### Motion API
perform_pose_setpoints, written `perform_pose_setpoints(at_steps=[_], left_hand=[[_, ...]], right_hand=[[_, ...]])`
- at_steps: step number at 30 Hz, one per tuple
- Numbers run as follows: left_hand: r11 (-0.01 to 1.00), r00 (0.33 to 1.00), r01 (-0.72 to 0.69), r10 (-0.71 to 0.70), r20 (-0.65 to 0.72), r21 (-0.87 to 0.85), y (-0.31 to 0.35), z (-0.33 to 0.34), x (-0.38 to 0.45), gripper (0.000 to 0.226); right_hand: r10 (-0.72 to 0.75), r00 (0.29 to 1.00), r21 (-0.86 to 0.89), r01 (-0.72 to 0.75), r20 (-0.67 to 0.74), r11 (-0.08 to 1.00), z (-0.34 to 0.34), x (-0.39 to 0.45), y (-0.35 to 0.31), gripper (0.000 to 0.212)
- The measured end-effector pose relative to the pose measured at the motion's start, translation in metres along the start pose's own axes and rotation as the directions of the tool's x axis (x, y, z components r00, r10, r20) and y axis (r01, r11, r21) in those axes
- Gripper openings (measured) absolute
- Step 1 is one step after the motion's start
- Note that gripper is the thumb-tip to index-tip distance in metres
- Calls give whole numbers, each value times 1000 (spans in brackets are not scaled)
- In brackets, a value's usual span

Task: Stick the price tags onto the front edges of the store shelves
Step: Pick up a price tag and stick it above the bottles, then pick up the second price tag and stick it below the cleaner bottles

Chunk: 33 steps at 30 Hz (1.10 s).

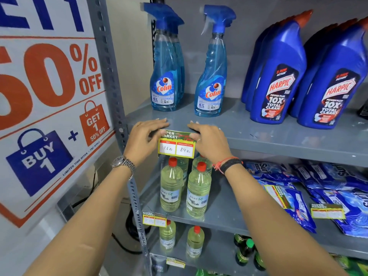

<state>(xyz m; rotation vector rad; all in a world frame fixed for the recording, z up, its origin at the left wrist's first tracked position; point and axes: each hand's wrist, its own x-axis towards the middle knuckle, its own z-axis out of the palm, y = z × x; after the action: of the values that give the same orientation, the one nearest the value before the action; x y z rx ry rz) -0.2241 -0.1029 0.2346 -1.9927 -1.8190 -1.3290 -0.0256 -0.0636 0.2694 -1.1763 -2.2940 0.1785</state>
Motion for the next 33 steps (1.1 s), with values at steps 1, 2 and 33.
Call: perform_pose_setpoints(at_steps=[1,2,33], left_hand=[[1000,1000,3,-3,-3,-15,1,-1,0,26],[1000,1000,5,-5,-4,-23,1,-2,1,27],[846,784,522,-426,451,-109,237,352,-149,27]], right_hand=[[-18,1000,17,17,17,1000,-1,0,3,40],[-37,999,30,36,32,999,-1,0,6,43],[669,693,431,-707,267,561,26,-218,410,27]])
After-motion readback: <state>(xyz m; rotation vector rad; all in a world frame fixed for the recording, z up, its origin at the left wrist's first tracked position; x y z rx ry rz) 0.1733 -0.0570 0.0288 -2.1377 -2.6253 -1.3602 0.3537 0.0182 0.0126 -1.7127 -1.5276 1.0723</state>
